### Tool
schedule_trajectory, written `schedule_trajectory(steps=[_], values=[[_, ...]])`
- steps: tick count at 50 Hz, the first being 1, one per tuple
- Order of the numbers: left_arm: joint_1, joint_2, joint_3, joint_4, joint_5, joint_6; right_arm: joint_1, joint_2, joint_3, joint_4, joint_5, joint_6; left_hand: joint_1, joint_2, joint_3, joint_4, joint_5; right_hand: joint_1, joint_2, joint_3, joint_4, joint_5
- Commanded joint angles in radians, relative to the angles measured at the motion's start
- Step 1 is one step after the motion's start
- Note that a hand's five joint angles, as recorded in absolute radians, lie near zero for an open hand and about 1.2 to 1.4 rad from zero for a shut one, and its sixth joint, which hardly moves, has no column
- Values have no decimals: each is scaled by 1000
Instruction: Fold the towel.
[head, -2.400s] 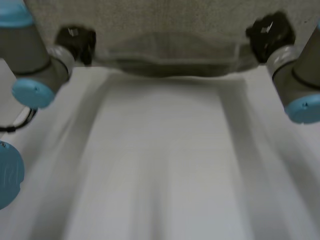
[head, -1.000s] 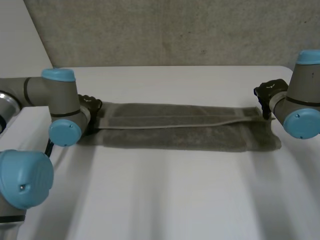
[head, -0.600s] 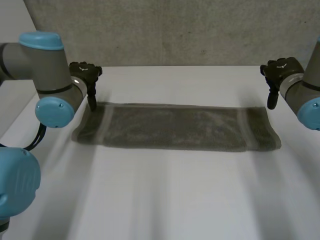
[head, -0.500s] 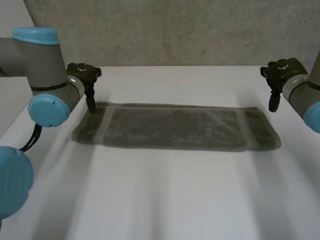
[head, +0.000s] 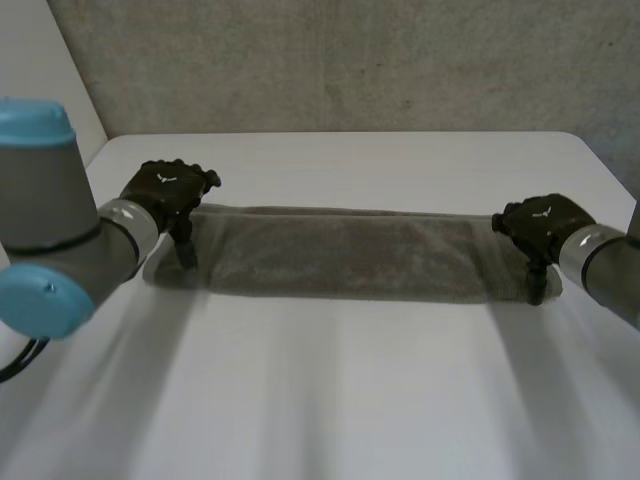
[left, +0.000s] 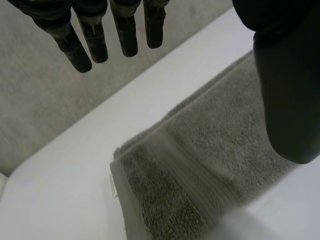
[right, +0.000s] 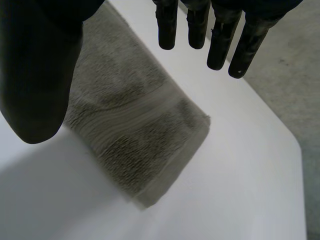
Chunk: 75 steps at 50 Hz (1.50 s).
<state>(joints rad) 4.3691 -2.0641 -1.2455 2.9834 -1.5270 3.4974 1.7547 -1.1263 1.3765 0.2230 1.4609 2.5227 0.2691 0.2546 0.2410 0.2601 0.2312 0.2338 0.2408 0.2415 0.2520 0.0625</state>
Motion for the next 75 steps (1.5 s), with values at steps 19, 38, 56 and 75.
schedule_trajectory(steps=[19, 38, 56, 75], values=[[-28, 108, -388, 482, 71, -90, -78, 223, 85, -362, -17, -53, -88, -73, -60, -79, -225, 885, 878, 877, 867, 882], [-26, 124, -402, 485, 76, -92, -263, 189, -23, -300, 113, -171, -88, -73, -60, -79, -225, 1162, 1155, 1155, 1144, 1159], [-29, 141, -400, 482, 68, -94, 143, 123, -274, -297, 131, -277, -88, -73, -60, -79, -225, 1162, 1155, 1155, 1144, 1159], [-26, 136, -400, 480, 67, -92, 549, 378, -294, -350, -14, -309, -91, -76, -63, -82, -227, 1162, 1155, 1155, 1144, 1159]])
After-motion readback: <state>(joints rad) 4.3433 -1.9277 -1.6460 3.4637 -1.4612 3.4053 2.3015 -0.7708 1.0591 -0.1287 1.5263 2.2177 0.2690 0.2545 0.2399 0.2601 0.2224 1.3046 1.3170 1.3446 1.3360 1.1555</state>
